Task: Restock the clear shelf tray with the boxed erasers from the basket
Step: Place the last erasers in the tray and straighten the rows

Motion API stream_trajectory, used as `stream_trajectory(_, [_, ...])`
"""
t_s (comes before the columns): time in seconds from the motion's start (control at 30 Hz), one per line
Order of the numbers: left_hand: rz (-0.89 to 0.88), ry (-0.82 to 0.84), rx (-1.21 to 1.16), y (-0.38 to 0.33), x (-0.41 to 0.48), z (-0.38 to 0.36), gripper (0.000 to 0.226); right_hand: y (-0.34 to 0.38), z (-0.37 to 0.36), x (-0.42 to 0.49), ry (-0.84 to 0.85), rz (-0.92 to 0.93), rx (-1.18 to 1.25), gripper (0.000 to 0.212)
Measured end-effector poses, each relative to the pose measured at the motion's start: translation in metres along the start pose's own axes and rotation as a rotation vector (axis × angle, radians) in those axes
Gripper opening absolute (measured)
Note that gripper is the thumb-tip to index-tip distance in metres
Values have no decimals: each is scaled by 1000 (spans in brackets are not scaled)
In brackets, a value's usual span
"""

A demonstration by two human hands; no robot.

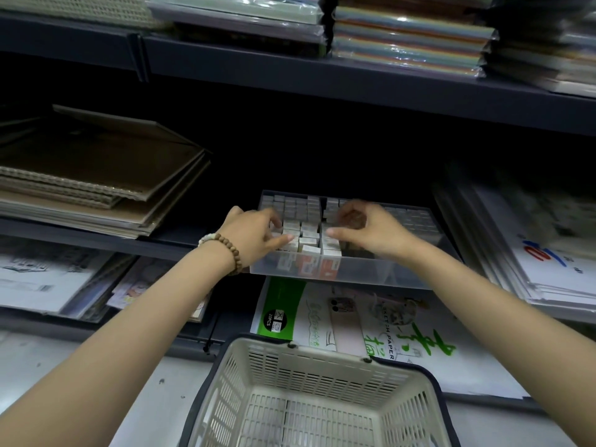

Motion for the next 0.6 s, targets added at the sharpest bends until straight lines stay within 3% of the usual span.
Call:
stream_trajectory(0.07, [14,6,-105,3,2,3,30,11,-2,3,70,88,-12,23])
stream_trajectory(0.23, [-89,-16,-323,-1,7,7,24,14,-17,13,208,86,-173,21])
stream_trajectory(0.6, [-119,-24,-88,-15,23,3,31,12,-18,15,150,182,-194,17])
Point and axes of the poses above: each hand's wrist, its own x-axis towards the middle knuckle, its own z-axis out of the back of the hand, y = z × x, the point moved 2 cm from there along x, towards the middle knuckle, and after that the axes turned 5 degrees about -y, right-handed, at the moved point
